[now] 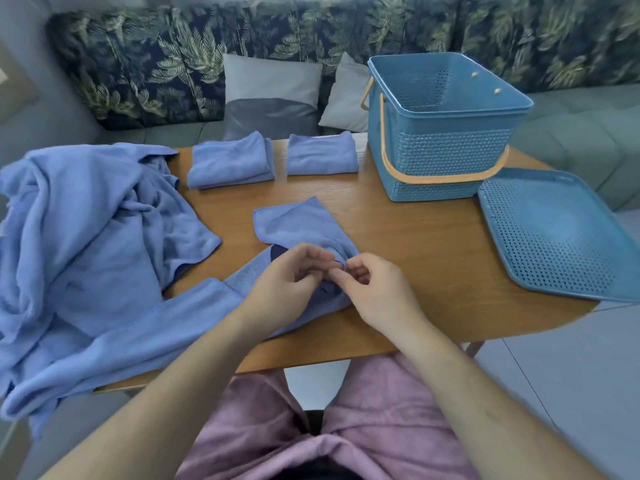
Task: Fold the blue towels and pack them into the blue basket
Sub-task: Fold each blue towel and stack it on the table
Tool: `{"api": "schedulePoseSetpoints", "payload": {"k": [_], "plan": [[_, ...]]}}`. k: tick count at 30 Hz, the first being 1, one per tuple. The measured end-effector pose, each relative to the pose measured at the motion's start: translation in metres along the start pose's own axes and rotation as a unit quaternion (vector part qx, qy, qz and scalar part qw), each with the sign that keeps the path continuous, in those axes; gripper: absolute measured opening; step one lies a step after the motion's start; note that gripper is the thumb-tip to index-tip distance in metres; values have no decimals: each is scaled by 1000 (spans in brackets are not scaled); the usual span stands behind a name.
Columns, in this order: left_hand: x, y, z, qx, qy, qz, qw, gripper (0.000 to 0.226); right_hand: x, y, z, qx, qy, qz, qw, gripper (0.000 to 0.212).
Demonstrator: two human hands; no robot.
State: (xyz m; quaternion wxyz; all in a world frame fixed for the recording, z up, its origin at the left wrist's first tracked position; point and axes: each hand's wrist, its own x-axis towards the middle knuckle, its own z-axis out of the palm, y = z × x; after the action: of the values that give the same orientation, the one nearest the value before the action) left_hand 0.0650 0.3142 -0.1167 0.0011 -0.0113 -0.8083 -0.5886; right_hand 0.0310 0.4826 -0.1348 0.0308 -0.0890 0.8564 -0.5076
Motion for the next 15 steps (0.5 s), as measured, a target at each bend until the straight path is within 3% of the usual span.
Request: {"api": "schedulePoseSetpoints", "payload": {"k": [2, 5, 8, 11, 15], "plan": [[-2, 2, 2, 35, 59, 31, 997, 29, 3, 3, -2, 2, 22, -1, 1000, 10], [1, -2, -3, 175, 164, 59, 969, 17, 3, 1, -10, 46, 70, -3, 996, 13], [10, -9, -11, 285, 113, 22, 952, 6, 6, 2, -15, 124, 103, 22, 987, 14], [19, -11, -10, 350, 56, 3, 935, 15, 11, 4, -15, 206, 132, 70, 967, 8], [29, -9, -1, 418, 81, -24, 905, 26, 14, 8, -19, 171, 160, 80, 969, 3]]}}
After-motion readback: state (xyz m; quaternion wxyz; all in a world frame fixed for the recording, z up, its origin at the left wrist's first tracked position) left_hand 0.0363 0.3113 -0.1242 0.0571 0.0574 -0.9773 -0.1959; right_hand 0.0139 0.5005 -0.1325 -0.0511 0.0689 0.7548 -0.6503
